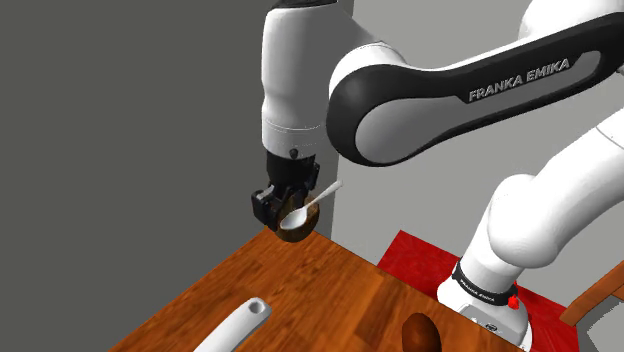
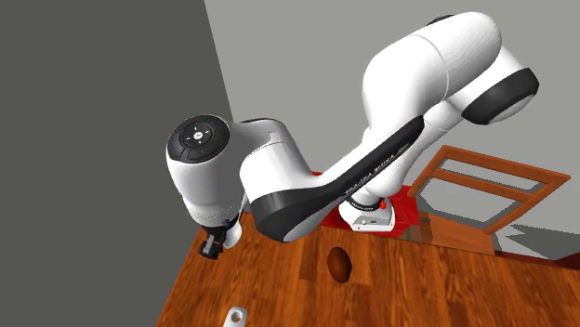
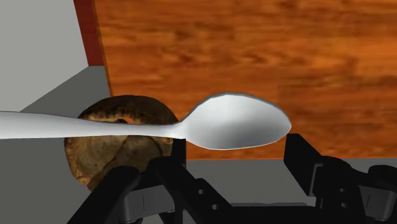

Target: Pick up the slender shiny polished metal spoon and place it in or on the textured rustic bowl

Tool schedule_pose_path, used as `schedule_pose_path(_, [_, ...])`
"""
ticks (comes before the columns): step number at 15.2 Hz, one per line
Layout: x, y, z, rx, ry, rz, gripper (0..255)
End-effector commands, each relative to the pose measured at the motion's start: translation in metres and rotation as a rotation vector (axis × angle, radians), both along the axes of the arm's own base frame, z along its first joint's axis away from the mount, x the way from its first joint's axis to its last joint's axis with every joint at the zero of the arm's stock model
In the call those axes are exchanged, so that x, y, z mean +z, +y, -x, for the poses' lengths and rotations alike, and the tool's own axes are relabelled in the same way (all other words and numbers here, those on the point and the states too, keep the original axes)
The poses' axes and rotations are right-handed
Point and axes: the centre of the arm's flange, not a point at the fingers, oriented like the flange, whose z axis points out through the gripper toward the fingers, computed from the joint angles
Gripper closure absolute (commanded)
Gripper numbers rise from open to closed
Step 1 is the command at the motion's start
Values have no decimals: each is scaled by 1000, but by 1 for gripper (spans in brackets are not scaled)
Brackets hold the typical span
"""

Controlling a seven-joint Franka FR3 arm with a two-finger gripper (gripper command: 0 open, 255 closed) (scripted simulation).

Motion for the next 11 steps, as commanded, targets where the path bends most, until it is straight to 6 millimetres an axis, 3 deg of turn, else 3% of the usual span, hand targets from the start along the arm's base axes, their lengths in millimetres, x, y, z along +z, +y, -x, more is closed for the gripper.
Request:
schedule_pose_path(1, [2,-9,-26,0,0,1,255])
schedule_pose_path(7, [6,-42,-103,0,0,1,255])
schedule_pose_path(11, [-15,-42,-103,0,0,1,255])
